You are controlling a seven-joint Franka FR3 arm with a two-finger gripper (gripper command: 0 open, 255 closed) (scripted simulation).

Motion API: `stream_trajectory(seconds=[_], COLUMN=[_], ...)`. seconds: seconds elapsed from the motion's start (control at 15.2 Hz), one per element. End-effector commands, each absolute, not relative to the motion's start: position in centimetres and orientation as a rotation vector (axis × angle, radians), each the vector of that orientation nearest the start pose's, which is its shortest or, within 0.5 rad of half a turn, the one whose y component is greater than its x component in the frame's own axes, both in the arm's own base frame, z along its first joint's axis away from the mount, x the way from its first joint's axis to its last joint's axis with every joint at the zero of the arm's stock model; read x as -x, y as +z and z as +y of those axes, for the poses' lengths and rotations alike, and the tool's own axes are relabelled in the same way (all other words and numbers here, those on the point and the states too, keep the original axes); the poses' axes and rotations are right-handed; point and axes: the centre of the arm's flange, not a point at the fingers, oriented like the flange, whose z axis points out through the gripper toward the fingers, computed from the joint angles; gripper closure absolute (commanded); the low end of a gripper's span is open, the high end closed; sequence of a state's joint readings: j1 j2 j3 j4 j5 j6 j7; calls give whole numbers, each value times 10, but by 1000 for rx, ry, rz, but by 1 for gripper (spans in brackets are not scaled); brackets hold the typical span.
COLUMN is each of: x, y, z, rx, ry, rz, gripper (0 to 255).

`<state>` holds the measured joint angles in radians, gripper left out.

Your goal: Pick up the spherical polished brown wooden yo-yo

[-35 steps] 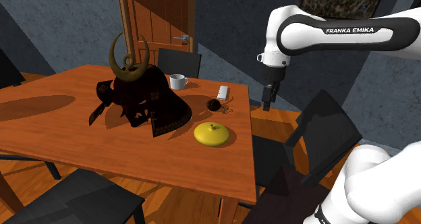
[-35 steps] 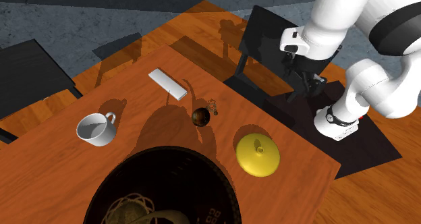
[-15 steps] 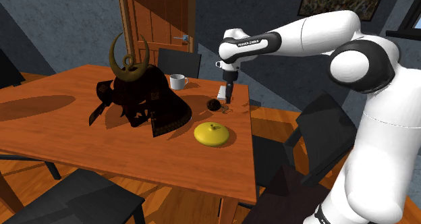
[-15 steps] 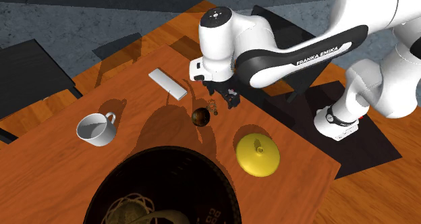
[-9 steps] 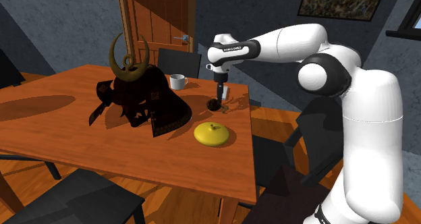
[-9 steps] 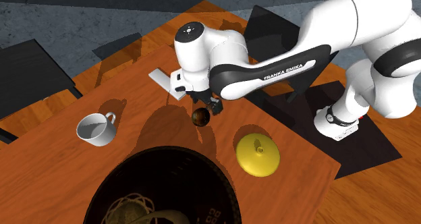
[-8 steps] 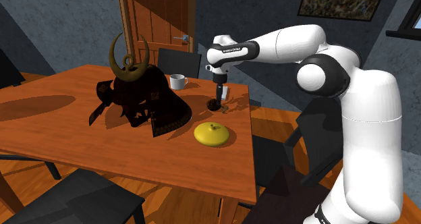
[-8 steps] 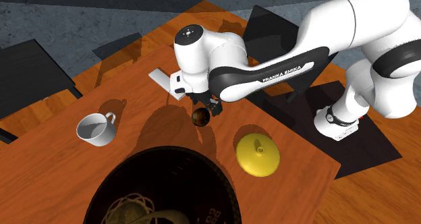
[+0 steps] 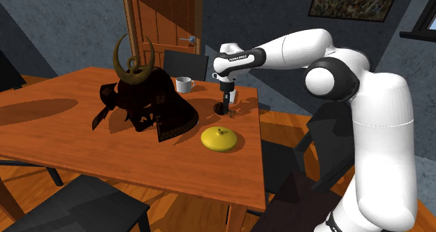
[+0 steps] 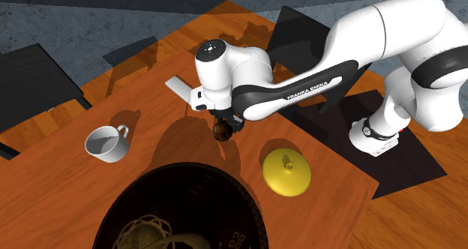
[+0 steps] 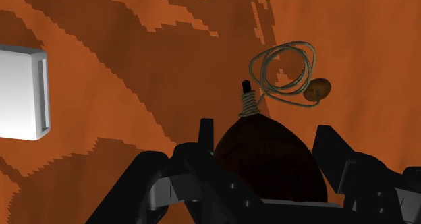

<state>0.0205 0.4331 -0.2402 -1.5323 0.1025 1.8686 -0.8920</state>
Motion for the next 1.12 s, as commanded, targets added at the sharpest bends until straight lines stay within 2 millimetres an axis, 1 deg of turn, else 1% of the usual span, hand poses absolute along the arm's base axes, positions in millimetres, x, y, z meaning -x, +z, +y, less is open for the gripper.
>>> stream_trajectory(seconds=[0.0, 0.53, 1.06], x=[-660, -660, -660], y=[405, 405, 447], z=[-117, -117, -117], rx=[2934, 2934, 2934], ry=[114, 114, 114], rz=[-997, -997, -997], gripper=[255, 255, 255])
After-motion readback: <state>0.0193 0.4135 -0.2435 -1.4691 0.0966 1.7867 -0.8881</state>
